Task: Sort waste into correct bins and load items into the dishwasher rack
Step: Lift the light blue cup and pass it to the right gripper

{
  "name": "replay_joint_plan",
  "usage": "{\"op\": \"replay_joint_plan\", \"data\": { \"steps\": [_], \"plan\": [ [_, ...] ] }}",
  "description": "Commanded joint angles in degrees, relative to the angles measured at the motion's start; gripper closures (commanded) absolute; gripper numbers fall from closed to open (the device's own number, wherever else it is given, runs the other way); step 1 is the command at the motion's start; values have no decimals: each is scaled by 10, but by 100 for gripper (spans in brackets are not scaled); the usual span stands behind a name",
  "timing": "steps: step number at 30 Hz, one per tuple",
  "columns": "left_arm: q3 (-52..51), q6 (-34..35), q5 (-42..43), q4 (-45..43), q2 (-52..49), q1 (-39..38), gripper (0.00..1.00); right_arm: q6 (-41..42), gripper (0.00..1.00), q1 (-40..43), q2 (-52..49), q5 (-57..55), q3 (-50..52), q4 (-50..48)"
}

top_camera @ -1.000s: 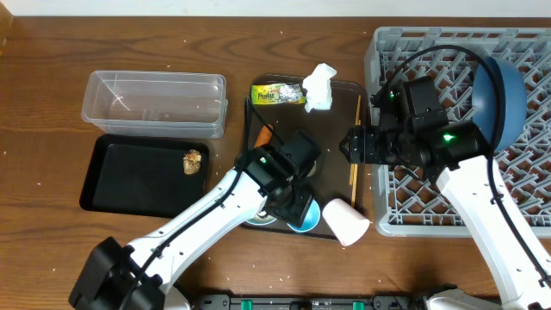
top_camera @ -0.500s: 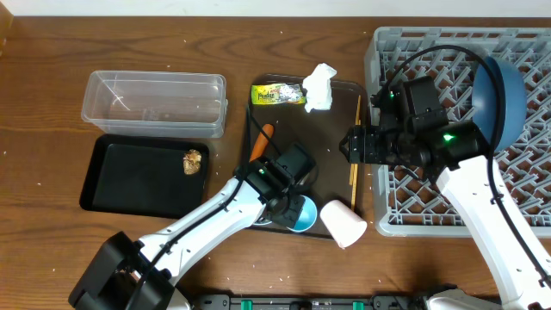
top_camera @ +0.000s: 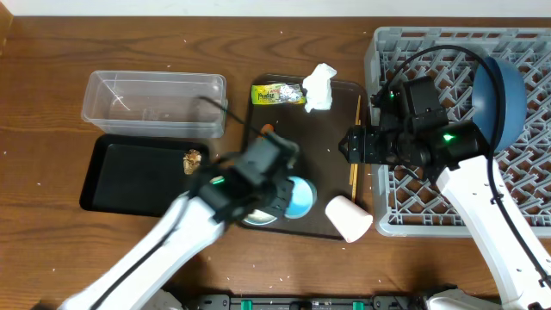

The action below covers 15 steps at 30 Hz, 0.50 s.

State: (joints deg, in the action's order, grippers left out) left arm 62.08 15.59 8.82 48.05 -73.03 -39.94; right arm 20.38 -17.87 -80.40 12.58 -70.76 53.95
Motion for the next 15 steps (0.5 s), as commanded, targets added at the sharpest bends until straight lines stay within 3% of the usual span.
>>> {"op": "replay_joint_plan", "data": {
  "steps": [1,4,9,15],
  "plan": [
    [12,0,11,10,71,44,94,3,16,-4,3,9,-4,-6],
    [12,-16,100,9,122,108,94,-59,19,-4,3,131,-4,-39],
    [12,-65,307,5,171,230,93,-245,23,-4,3,506,-4,-127],
    [12,-134,513,-4,184,329,94,-358,23,-5,3,711,-4,-163]
  ]
}}
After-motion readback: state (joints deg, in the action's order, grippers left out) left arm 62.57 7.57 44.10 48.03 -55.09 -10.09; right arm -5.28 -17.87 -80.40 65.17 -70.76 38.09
